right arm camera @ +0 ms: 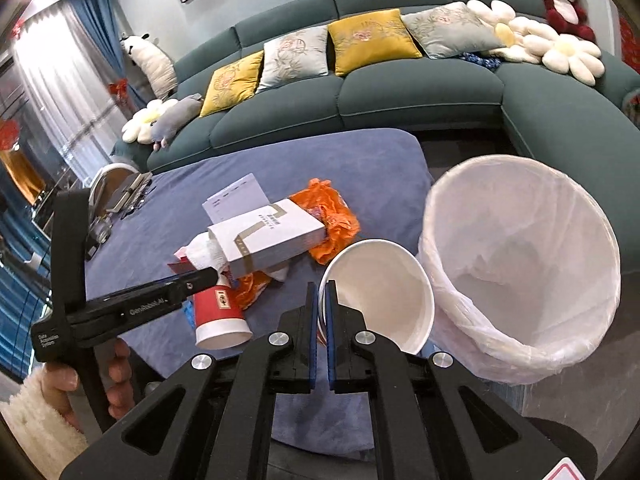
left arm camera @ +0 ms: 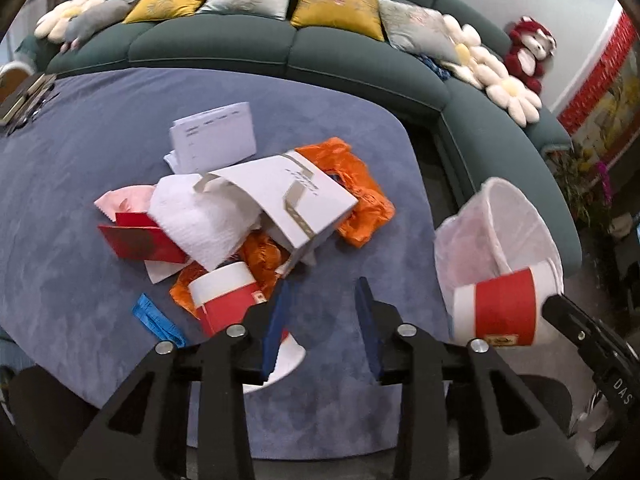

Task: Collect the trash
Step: 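Release the red cup into the bin with the right tool while the left tool grasps a cup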

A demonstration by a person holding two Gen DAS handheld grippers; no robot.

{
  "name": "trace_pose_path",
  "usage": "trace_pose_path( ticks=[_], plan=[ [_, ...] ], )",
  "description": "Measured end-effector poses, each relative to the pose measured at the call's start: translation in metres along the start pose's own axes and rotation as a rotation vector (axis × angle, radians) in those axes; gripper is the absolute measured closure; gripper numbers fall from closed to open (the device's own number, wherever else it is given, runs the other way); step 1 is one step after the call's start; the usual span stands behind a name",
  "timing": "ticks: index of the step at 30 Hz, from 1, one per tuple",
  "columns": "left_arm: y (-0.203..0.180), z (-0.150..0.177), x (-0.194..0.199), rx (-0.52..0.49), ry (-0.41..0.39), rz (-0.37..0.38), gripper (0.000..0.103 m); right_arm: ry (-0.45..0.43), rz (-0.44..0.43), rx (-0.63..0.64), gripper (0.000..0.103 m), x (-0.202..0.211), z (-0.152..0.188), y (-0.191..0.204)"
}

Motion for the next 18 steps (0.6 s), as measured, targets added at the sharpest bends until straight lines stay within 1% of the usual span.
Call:
trace_pose_path(
  ticks=[3, 6, 12, 15, 16, 18],
  plan=[
    [0.004, -0.004, -0.006, 0.005, -0.002, 0.001, 0.07, 0.004, 0.002, -0.018, 0.099, 0.0, 0.0, -0.004],
    [0.003, -0.011, -0.017, -0.013, -0.008, -0.003, 0.07, 0.003, 0.0, -0.027, 0.099, -0.003, -0.001, -0.007],
    [0.0, -0.018, -0.044, -0.05, 0.02, 0.014, 0.071, 0.009, -0.001, -0.046, 0.099, -0.01, -0.008, -0.014],
    [-0.001, -0.02, -0.056, -0.062, 0.035, 0.015, 0.076, 0.015, -0.002, -0.05, 0.099, -0.014, -0.012, -0.016],
    [-0.001, -0.02, -0.059, -0.067, 0.039, 0.015, 0.083, 0.017, -0.002, -0.049, 0.099, -0.015, -0.013, -0.016],
    [-0.003, -0.021, -0.063, -0.08, 0.047, 0.017, 0.089, 0.019, -0.002, -0.047, 0.099, -0.017, -0.014, -0.015]
  ],
)
Point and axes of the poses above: each gripper's, at about its wrist camera, not at the fingertips, and x roughly against the way its jaws point, y to its left, z to its underside, the point moved 4 cm from there along -x, roughly the way its jaws point, and after that the axes turned 4 degrees about y, right-handed, at the moved point
